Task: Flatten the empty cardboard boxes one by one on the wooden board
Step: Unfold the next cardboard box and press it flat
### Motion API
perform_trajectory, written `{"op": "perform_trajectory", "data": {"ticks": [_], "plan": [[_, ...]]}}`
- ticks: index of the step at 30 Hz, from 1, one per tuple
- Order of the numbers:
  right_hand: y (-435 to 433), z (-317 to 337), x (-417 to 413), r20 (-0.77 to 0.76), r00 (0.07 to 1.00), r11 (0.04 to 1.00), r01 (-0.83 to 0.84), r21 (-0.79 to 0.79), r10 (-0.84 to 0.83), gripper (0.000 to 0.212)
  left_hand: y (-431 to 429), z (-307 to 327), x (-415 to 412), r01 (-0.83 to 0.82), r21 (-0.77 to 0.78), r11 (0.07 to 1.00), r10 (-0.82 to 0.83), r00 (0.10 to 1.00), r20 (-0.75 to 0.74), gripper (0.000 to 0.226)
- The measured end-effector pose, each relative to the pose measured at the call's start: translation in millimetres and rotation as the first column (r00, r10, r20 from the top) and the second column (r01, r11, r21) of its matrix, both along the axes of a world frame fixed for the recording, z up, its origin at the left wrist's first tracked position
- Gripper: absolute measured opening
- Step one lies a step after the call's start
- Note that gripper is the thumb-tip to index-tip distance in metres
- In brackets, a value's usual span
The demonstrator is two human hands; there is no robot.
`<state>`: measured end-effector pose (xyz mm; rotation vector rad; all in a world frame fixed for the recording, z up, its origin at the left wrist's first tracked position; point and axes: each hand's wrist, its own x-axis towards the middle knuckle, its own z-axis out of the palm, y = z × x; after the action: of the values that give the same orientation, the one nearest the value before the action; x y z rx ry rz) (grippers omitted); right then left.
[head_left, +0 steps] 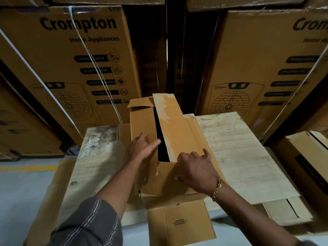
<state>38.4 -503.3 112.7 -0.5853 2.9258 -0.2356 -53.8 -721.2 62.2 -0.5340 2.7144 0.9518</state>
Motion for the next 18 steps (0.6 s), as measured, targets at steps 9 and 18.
{"op": "perform_trajectory", "data": {"ticks": [9, 18], "plan": [[13.0, -0.6, 86.5, 0.172, 0.973, 0.985, -0.162, 0.049, 0.152, 0.036, 19.5, -12.4, 3.3, 0.034, -0.143, 0.989, -0.034, 0.999, 0.008, 0.098], [14.2, -56.6, 90.7, 0.033, 0.994, 0.995, -0.099, -0.027, 0.1, 0.053, 50.2, -47.7, 34.5, 0.222, -0.38, 0.898, -0.198, 0.975, 0.102, 0.104]]}}
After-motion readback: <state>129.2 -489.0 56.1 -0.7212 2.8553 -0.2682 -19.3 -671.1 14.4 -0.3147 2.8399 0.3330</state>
